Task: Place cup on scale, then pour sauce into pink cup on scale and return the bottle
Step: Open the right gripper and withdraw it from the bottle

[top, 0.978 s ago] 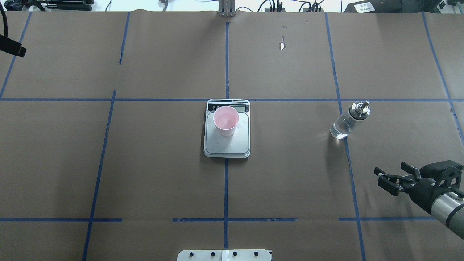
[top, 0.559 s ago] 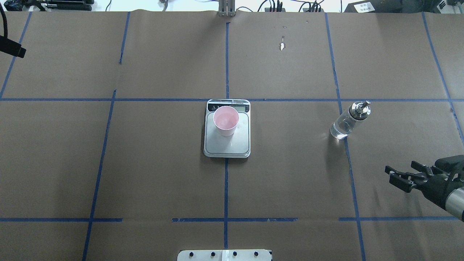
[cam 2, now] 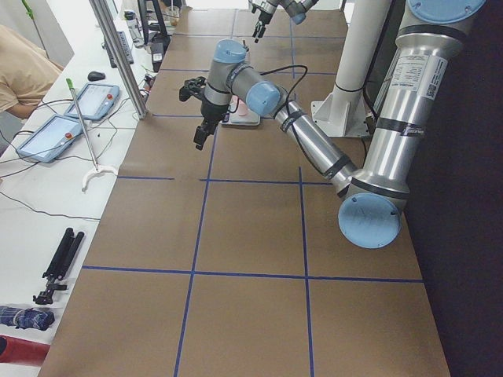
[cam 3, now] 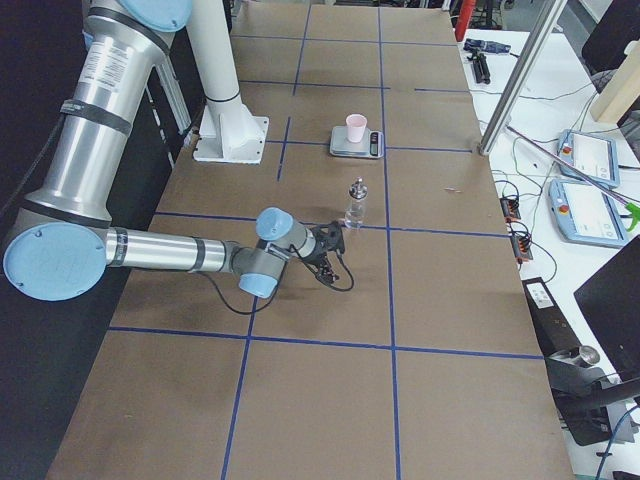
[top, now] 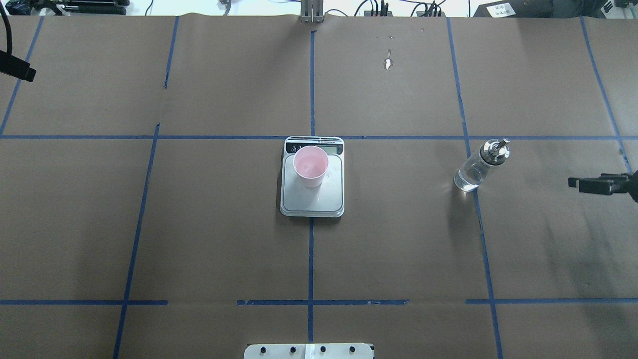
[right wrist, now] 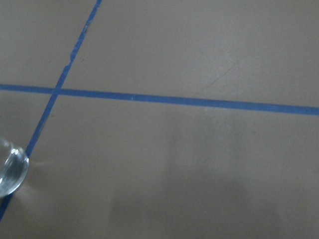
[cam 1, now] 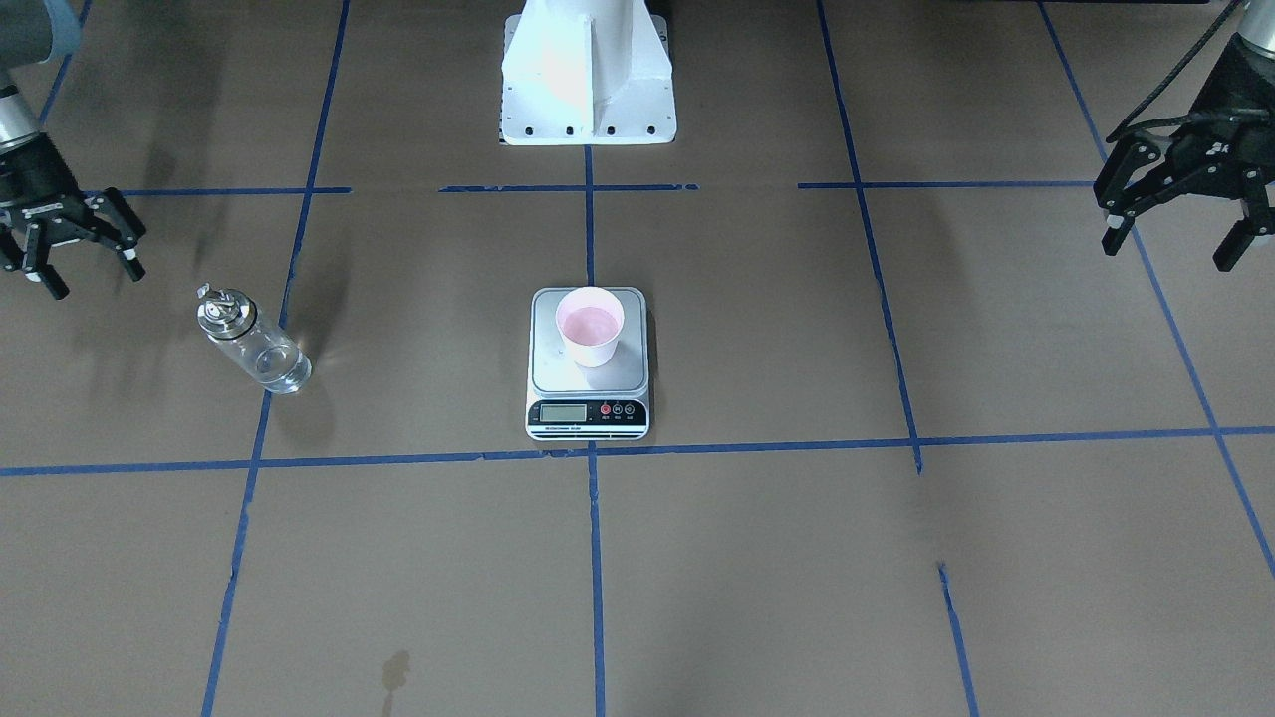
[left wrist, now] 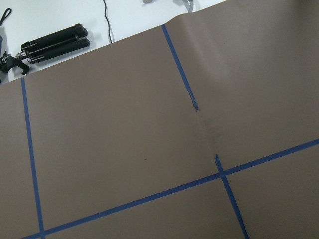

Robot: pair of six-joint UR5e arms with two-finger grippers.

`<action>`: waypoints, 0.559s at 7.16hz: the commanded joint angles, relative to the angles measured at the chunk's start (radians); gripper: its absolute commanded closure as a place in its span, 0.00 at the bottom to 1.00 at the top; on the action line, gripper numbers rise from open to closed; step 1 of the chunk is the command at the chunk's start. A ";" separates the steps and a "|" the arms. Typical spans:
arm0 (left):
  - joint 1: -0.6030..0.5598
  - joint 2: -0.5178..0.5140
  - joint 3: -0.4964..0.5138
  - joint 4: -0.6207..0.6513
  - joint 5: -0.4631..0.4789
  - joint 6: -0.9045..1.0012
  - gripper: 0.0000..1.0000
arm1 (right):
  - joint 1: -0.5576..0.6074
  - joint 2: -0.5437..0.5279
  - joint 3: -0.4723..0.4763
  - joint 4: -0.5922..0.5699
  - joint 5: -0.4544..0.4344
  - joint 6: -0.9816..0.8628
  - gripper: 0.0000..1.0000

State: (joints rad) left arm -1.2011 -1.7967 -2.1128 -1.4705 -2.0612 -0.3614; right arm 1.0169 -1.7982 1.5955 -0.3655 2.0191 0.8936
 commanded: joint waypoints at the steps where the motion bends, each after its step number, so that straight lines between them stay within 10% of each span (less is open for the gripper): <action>1: 0.000 0.002 0.066 -0.010 -0.002 0.012 0.09 | 0.272 0.225 -0.082 -0.341 0.330 -0.167 0.00; 4: -0.097 0.030 0.245 -0.075 -0.147 0.204 0.09 | 0.379 0.335 -0.016 -0.843 0.346 -0.664 0.00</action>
State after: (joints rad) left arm -1.2321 -1.7772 -1.9588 -1.5033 -2.1248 -0.2486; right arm 1.3621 -1.4997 1.5463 -1.0086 2.3652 0.4108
